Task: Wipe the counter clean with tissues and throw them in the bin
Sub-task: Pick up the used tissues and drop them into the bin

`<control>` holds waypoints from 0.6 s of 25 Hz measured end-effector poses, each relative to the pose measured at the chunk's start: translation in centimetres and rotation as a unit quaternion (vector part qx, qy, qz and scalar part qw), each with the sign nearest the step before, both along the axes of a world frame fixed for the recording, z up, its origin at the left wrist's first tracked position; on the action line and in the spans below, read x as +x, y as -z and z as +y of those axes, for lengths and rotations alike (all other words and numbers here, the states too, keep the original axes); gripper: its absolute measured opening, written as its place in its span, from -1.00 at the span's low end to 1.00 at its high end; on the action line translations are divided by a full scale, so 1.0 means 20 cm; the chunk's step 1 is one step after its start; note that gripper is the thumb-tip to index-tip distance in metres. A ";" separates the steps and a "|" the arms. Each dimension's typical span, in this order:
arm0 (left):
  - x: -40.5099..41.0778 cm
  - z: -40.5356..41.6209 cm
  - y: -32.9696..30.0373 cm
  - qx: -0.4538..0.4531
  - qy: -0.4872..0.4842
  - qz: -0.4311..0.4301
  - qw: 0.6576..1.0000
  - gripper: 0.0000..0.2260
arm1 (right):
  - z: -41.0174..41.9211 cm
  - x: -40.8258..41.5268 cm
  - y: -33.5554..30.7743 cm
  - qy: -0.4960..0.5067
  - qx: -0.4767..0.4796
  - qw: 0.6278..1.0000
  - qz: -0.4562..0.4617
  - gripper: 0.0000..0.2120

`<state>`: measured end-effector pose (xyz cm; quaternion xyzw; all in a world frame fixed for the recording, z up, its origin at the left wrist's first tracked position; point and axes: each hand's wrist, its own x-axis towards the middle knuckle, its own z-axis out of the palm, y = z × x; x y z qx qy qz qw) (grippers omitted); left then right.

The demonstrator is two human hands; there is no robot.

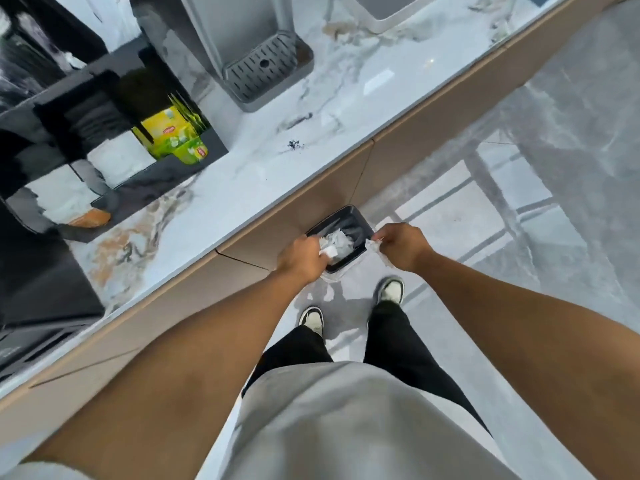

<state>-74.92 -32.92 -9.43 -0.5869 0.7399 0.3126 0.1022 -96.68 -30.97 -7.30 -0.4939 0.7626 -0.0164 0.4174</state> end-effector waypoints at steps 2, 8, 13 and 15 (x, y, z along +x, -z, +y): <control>-0.07 -0.02 0.07 0.012 -0.055 0.002 0.998 -0.81 | -0.11 -0.07 0.12 -0.006 0.013 0.999 -0.031 -0.67; -0.28 -0.14 0.28 0.040 -0.308 0.011 0.950 -0.75 | -0.42 -0.21 0.51 0.065 0.090 0.986 -0.123 -0.65; -0.39 -0.22 0.64 0.063 -0.400 0.033 0.914 -0.84 | -0.58 -0.22 0.86 0.084 0.116 0.980 -0.141 -0.59; -0.42 -0.24 0.80 0.072 -0.419 0.048 0.904 -0.85 | -0.61 -0.23 1.01 0.069 0.121 0.982 -0.130 -0.61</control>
